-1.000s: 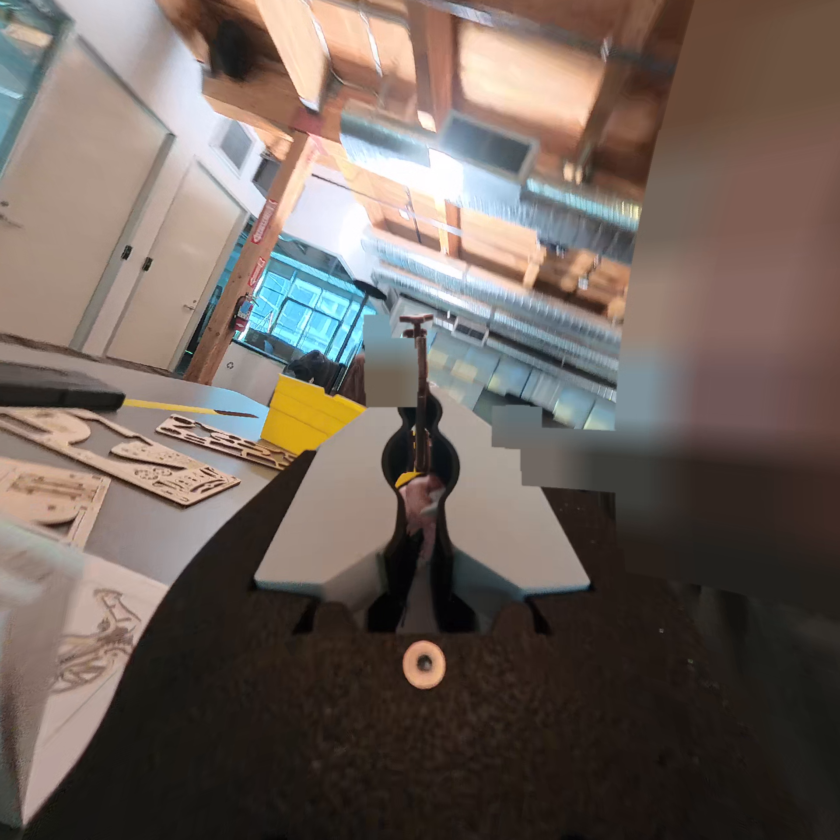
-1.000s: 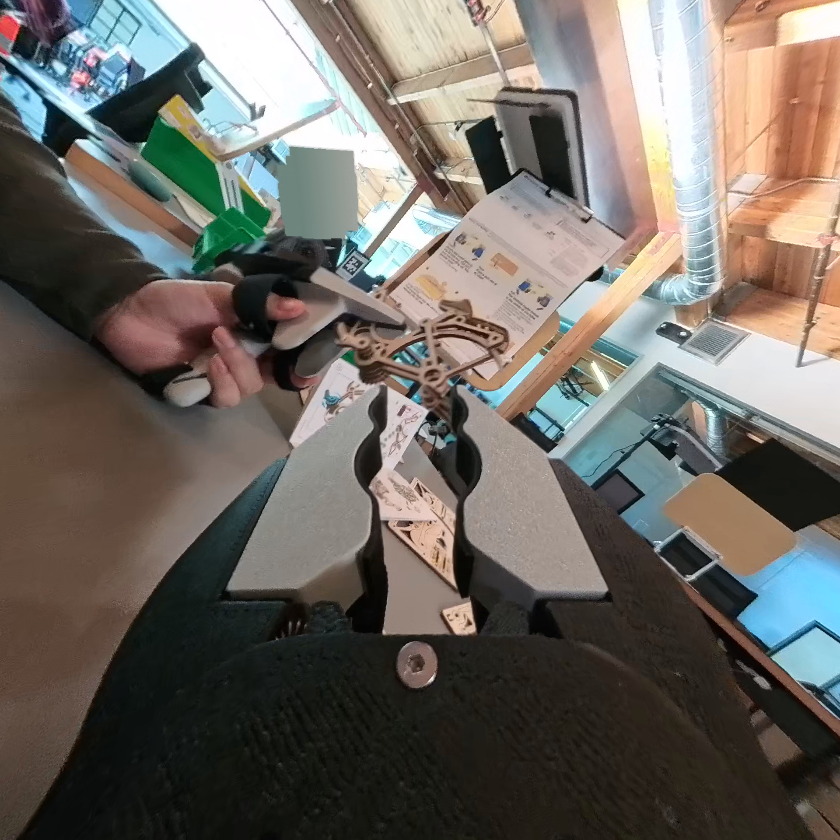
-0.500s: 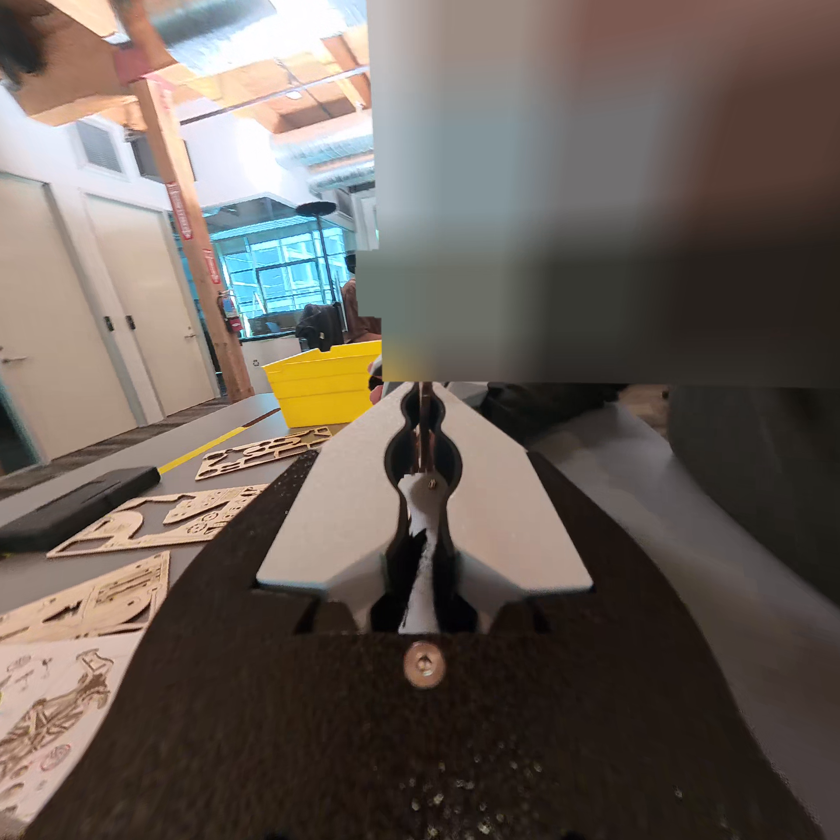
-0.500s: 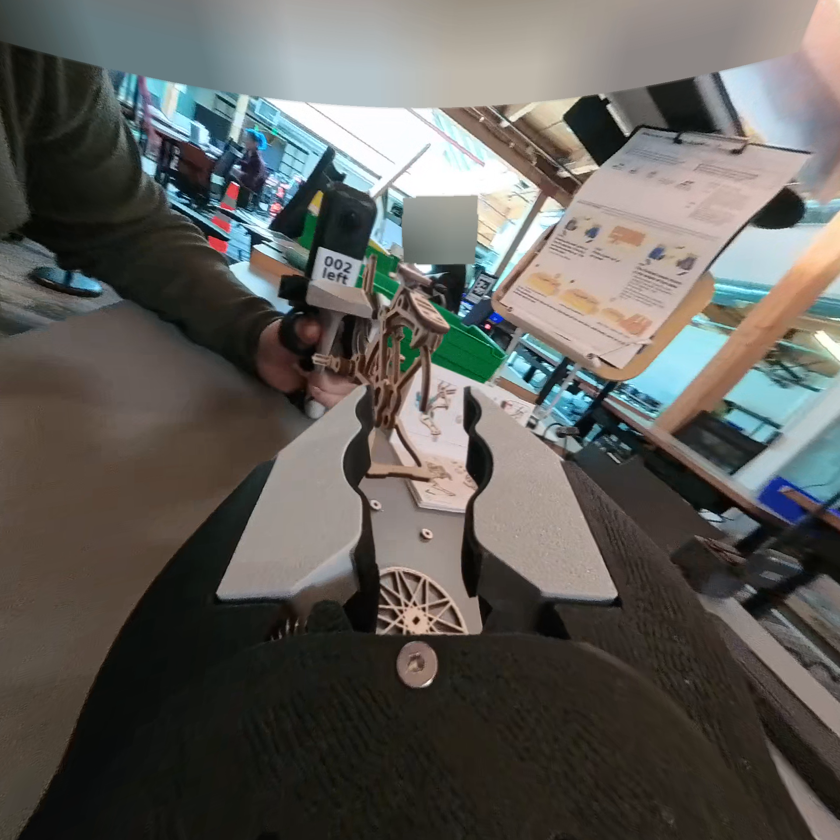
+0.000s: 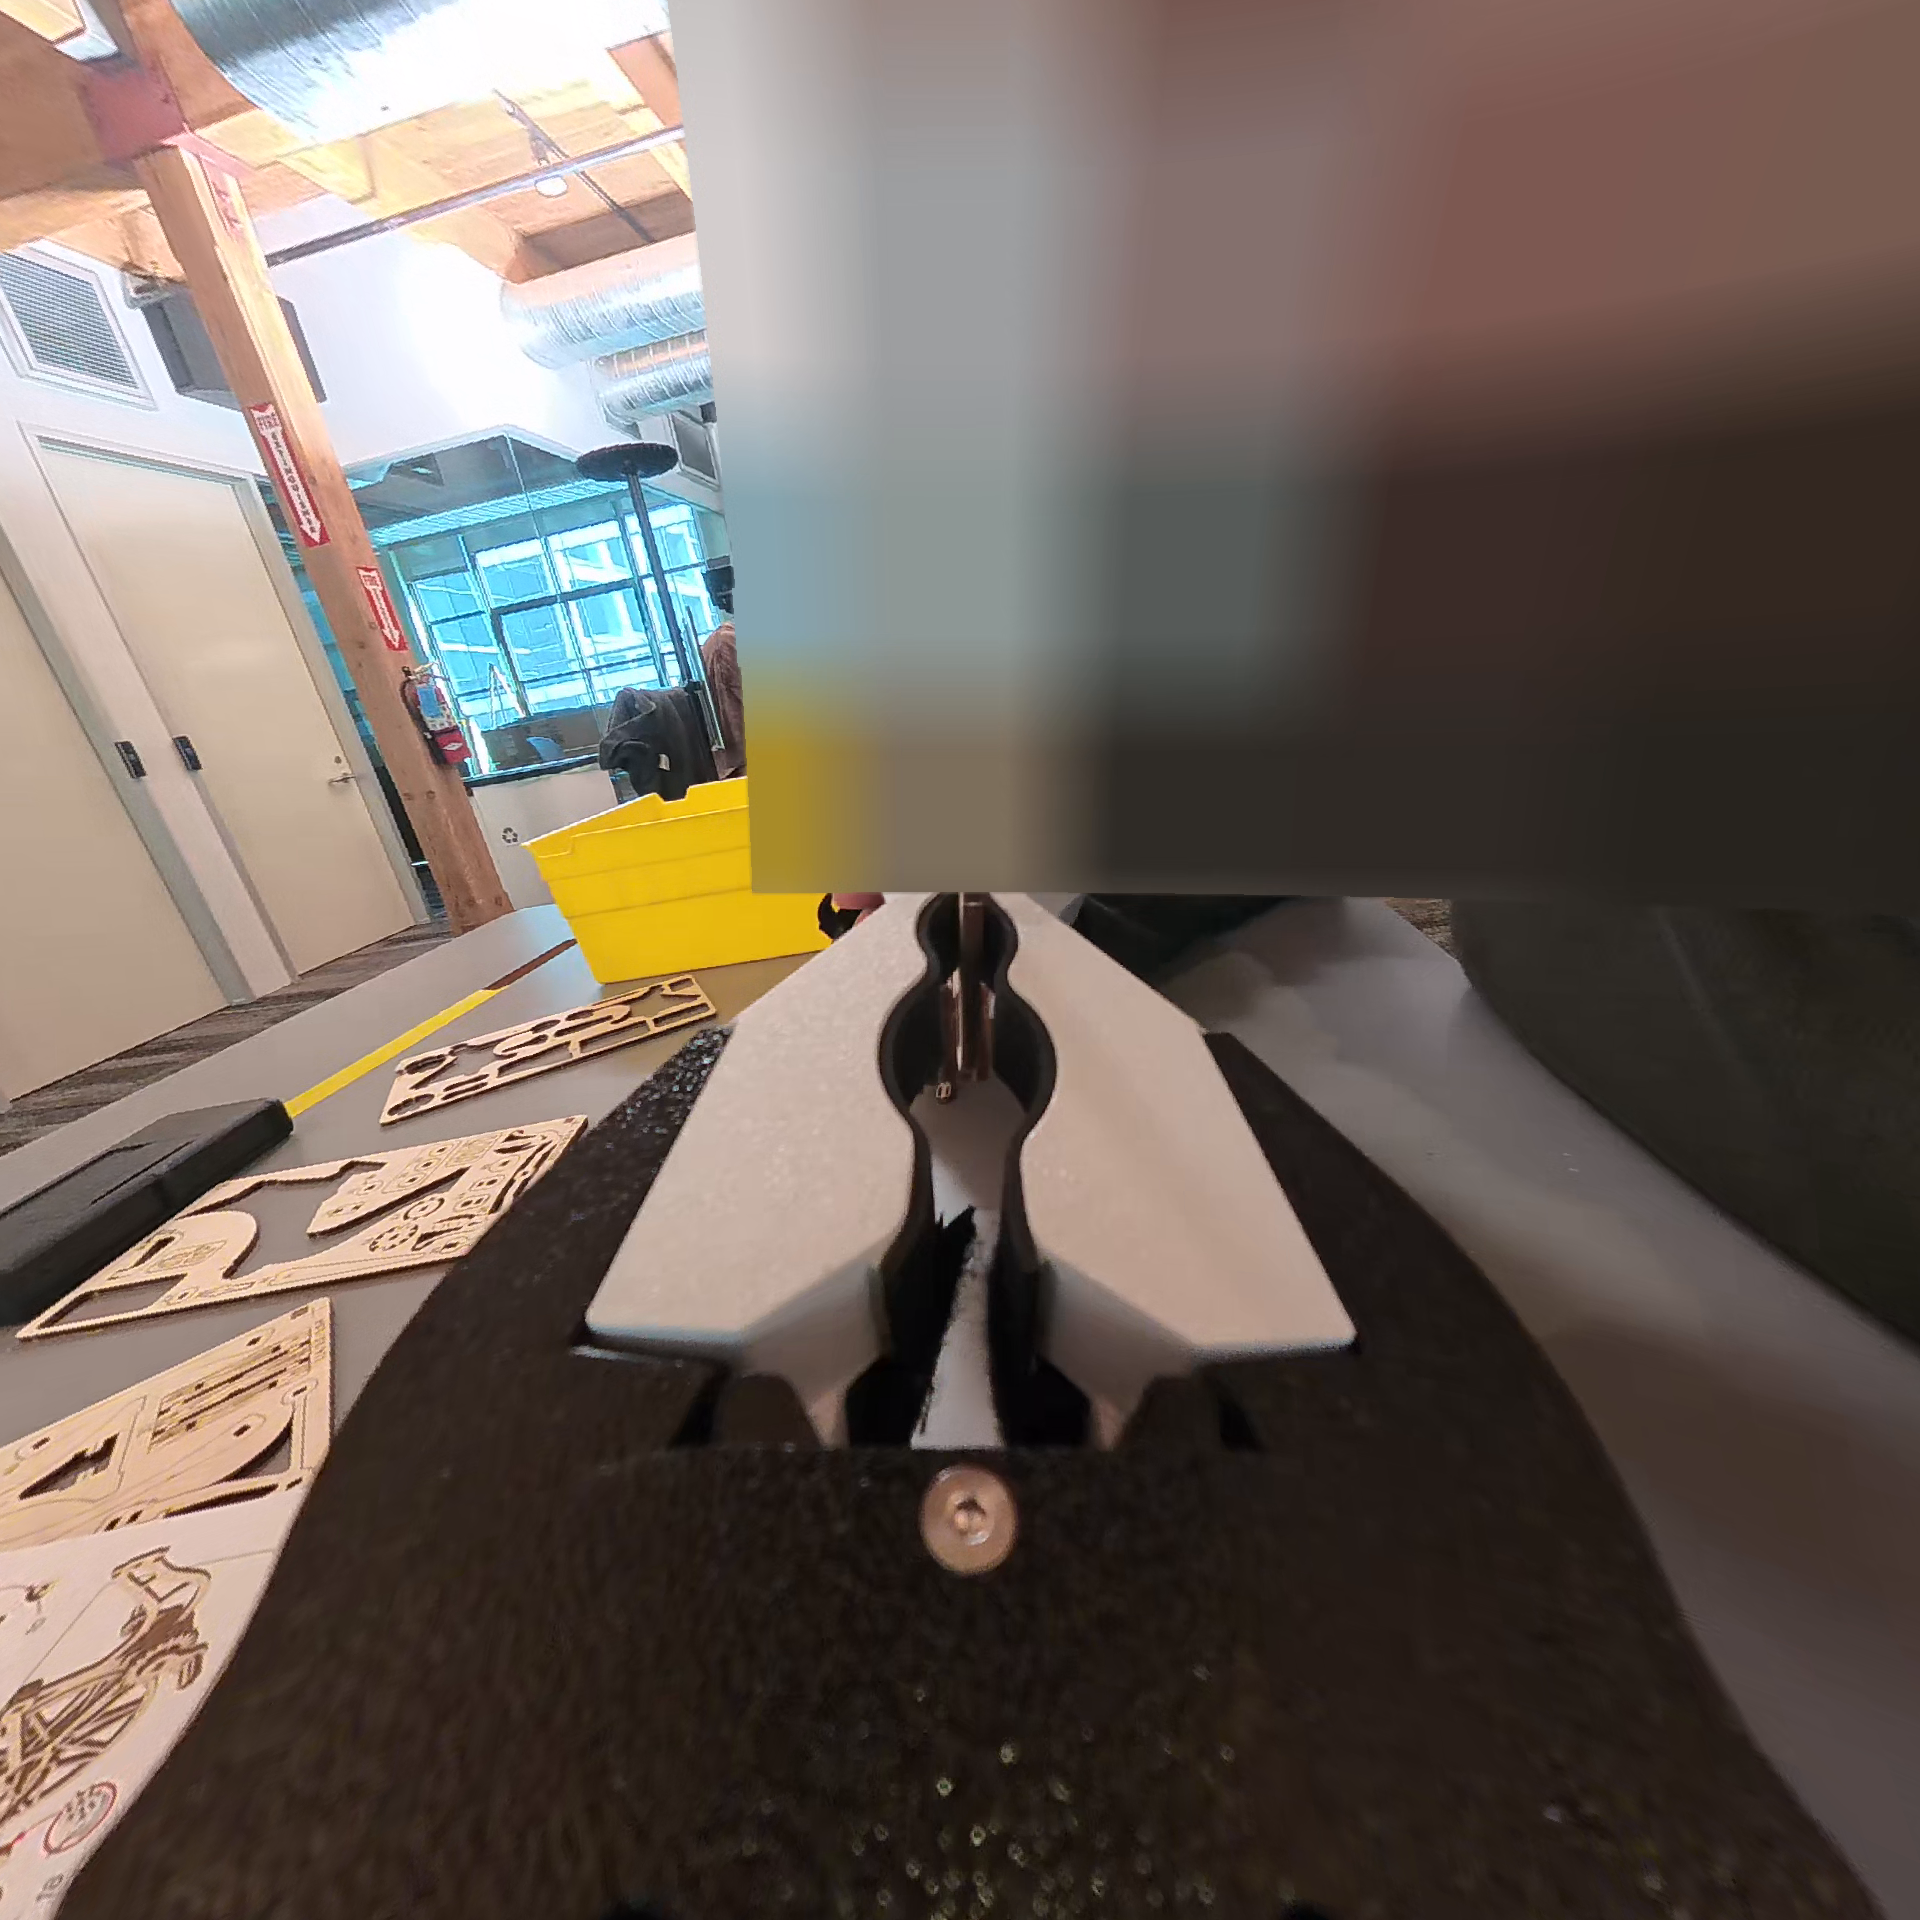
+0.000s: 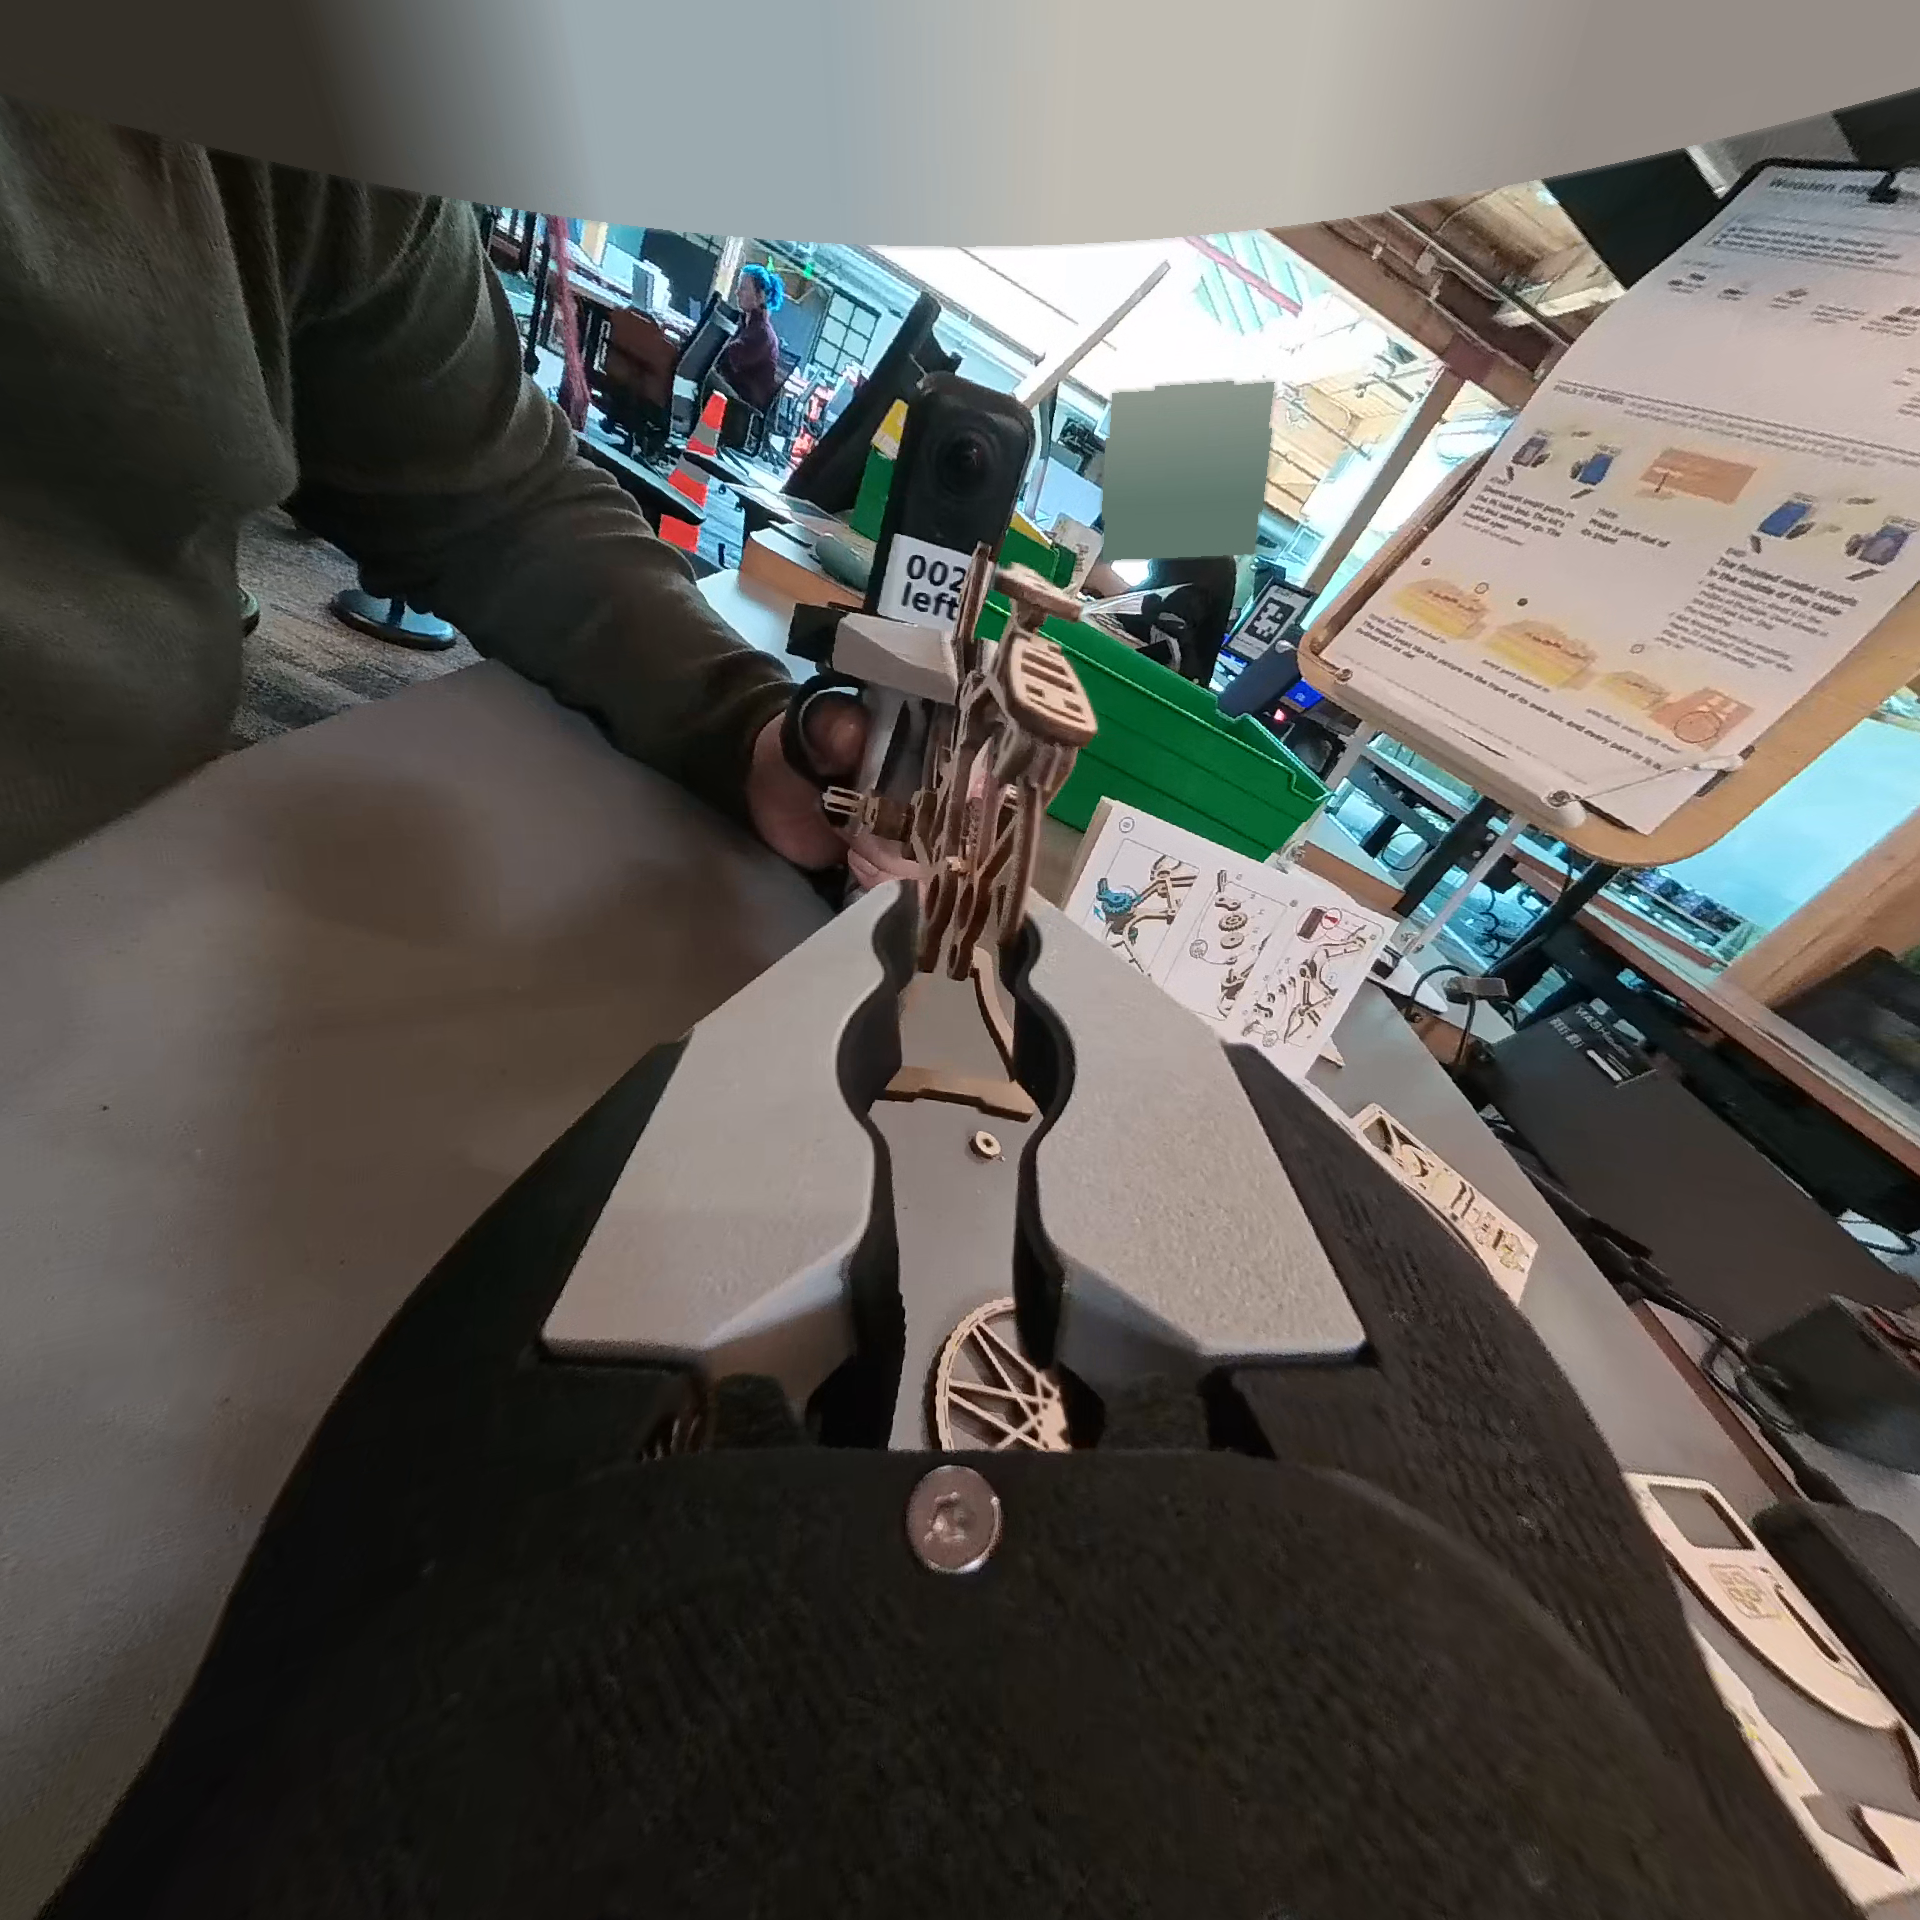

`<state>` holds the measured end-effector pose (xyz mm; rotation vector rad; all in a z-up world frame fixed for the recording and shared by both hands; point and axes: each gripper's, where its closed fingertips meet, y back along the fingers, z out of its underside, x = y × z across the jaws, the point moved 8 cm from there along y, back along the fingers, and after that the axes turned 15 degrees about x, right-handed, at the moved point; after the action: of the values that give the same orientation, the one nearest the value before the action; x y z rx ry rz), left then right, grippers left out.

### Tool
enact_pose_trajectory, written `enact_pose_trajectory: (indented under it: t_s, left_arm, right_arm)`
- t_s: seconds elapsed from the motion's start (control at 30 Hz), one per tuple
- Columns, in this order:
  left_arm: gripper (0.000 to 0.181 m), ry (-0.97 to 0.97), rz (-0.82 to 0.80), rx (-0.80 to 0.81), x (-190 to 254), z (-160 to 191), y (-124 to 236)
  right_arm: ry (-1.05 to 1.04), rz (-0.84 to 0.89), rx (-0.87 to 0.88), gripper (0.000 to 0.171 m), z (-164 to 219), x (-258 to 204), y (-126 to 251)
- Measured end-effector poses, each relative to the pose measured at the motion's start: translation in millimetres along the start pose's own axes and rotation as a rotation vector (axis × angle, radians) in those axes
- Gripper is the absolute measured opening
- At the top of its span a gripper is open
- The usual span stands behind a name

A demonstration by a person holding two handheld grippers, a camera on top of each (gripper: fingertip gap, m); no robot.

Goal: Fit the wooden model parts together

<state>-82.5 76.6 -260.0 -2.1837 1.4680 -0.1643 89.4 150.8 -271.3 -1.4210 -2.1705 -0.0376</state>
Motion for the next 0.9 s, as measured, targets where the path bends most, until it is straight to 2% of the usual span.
enact_pose_trajectory:
  t_s: [0.33,0.73,0.77,0.9]
  left_arm:
    - [0.000,0.006,0.004,-0.006,-2,0,1]
    - [0.000,0.028,-0.097,-0.014,-12,0,0]
    - [0.003,0.014,-0.119,-0.009,-13,0,0]
    - [0.058,0.023,-0.200,-0.038,-16,2,1]
  right_arm:
    - [-0.034,0.001,-0.001,0.007,0,1,0]
    - [-0.242,0.042,-0.012,0.006,3,15,0]
    - [-0.243,0.042,-0.010,0.006,3,15,0]
    - [-0.211,0.056,-0.034,0.006,5,15,0]
